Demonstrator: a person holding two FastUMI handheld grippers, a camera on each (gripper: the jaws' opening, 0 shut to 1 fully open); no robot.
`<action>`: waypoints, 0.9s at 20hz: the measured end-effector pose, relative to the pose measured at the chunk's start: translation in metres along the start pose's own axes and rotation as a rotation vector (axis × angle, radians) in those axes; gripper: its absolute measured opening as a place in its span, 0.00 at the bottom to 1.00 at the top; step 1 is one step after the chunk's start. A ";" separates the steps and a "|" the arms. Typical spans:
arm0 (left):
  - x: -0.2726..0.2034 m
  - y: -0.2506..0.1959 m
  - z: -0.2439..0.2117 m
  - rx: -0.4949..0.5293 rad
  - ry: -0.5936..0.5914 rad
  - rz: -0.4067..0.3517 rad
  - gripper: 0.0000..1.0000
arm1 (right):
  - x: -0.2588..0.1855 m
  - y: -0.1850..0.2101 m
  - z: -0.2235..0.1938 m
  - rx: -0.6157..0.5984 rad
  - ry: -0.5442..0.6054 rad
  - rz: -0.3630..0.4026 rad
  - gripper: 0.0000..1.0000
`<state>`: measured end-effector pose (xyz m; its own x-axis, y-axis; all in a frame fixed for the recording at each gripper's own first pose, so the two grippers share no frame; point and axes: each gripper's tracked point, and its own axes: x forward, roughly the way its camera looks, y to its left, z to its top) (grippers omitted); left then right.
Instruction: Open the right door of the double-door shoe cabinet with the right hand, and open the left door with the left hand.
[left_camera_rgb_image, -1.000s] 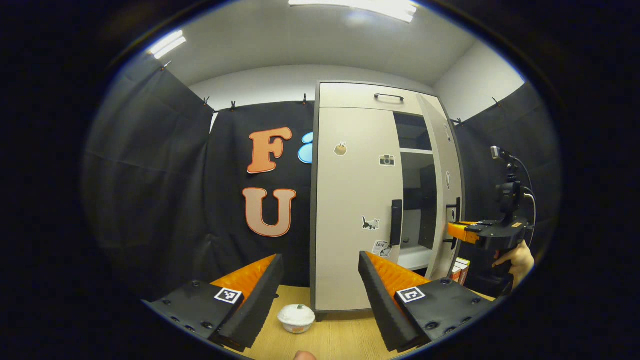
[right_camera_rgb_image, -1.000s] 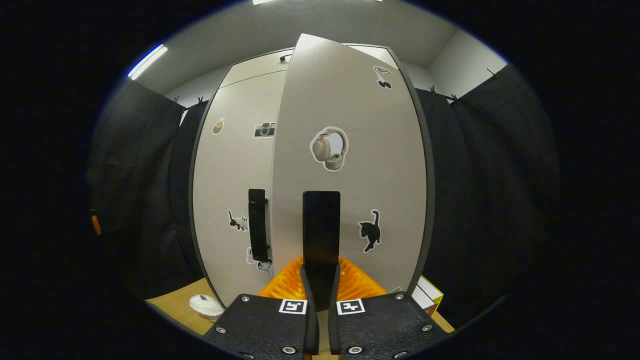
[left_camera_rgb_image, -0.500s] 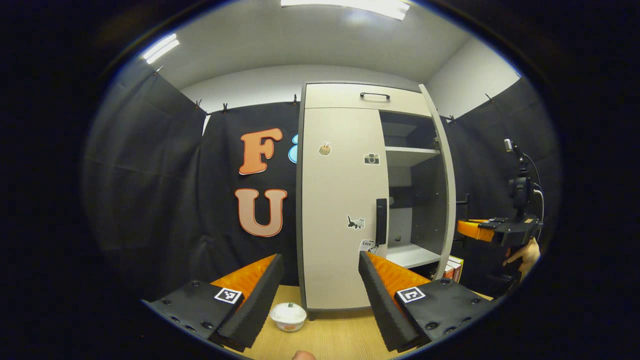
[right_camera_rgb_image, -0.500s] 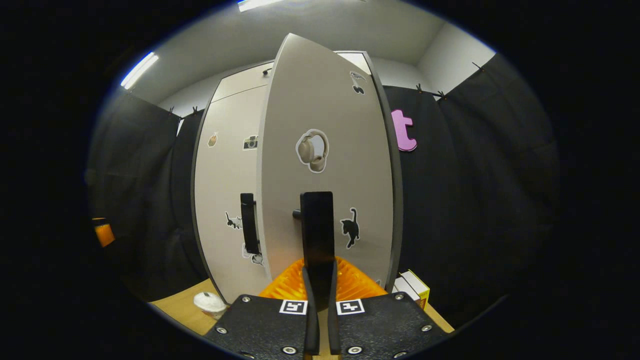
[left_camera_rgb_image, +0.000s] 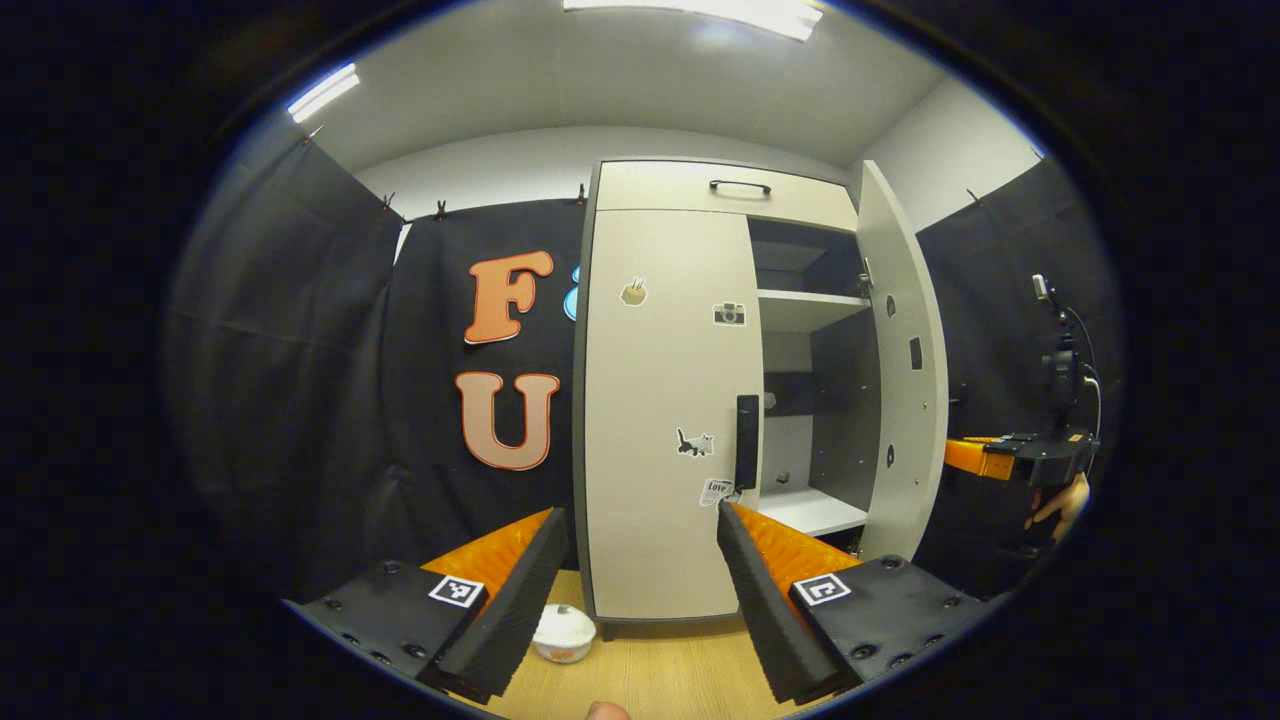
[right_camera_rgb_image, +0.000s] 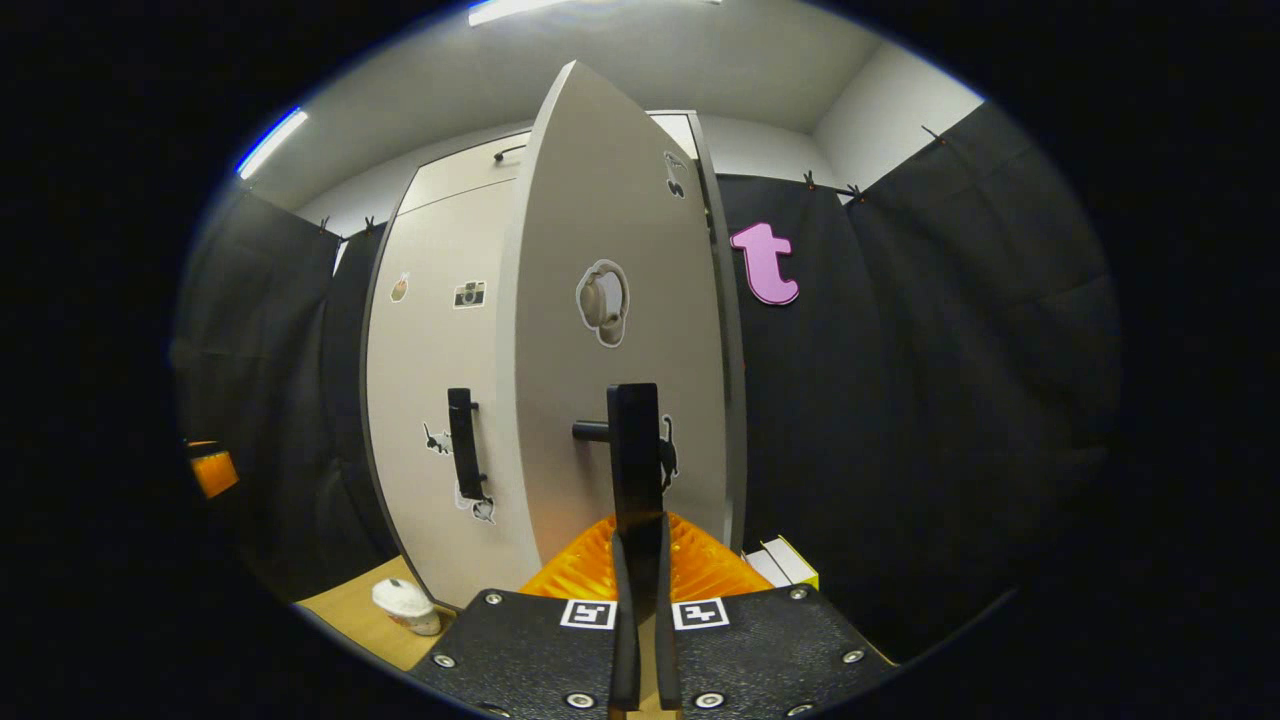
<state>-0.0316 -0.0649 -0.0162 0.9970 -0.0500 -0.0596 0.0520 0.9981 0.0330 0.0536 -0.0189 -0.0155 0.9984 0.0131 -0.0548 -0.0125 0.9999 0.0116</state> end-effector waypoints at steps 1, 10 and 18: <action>0.001 -0.001 0.000 0.001 0.000 -0.001 0.96 | -0.003 -0.007 0.001 0.009 0.001 -0.020 0.06; 0.017 -0.026 -0.005 0.010 0.000 -0.035 0.96 | -0.020 -0.067 0.004 -0.016 -0.017 -0.167 0.02; 0.047 -0.063 -0.011 0.004 0.016 -0.053 0.97 | -0.070 -0.110 0.019 0.022 -0.090 -0.236 0.48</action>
<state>0.0112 -0.1296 -0.0324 0.9917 -0.1025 -0.0777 0.1054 0.9939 0.0334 -0.0134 -0.1304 0.0058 0.9744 -0.2228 0.0301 0.2219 0.9746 0.0308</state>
